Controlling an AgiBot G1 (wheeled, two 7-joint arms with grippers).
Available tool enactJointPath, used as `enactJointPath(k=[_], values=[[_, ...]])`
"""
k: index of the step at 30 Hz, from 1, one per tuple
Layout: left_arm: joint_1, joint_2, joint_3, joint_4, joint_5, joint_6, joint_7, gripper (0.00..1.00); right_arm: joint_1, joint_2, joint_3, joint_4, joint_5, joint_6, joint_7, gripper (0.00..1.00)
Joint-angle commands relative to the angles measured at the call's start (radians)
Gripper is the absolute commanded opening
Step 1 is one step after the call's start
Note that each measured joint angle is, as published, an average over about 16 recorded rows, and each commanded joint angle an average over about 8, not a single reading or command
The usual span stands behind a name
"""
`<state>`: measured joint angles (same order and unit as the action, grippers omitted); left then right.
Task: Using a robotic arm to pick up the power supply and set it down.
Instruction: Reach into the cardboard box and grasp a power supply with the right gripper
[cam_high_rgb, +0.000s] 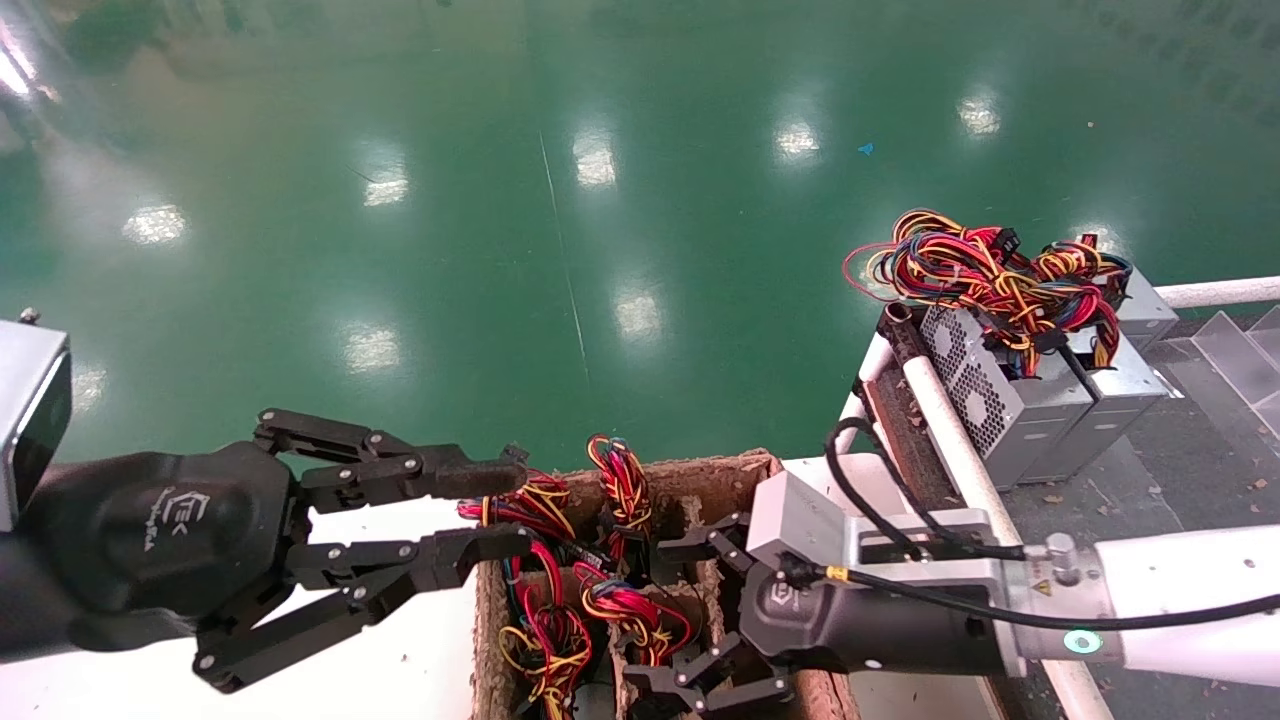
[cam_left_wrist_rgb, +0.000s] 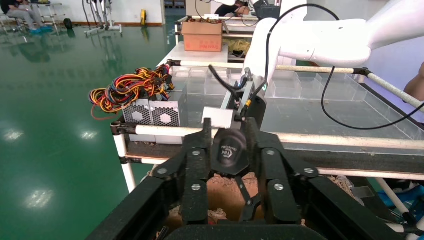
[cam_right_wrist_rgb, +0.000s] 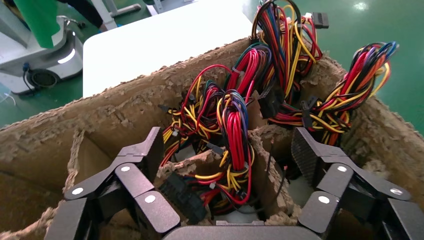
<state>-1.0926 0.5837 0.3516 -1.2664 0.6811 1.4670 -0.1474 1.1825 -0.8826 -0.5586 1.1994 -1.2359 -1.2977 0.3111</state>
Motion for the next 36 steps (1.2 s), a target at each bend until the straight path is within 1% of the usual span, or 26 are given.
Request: enactJointPath(k=[1,6,14,30,36], values=[[0.0,0.0,0.0,0.0,0.0,0.0,0.0,1.0,-0.001,-0.014,-0.003,-0.008,-0.006,0.01,-0.002,0.0],[0.0,0.0,0.0,0.0,0.0,0.0,0.0,1.0,-0.005,-0.028,-0.004,-0.01,-0.014,0.03,-0.01,0.0],[0.0,0.0,0.0,0.0,0.0,0.0,0.0,1.0,-0.024,-0.028,-0.003,0.004,-0.021,0.051,-0.017,0.0],[0.0,0.0,0.0,0.0,0.0,0.0,0.0,1.0,-0.044,-0.018,-0.002,0.012,-0.024,0.059,-0.029,0.0],[0.0,0.0,0.0,0.0,0.0,0.0,0.0,1.0,-0.049,0.005,0.016,0.034,0.001,0.055,-0.031,0.0]])
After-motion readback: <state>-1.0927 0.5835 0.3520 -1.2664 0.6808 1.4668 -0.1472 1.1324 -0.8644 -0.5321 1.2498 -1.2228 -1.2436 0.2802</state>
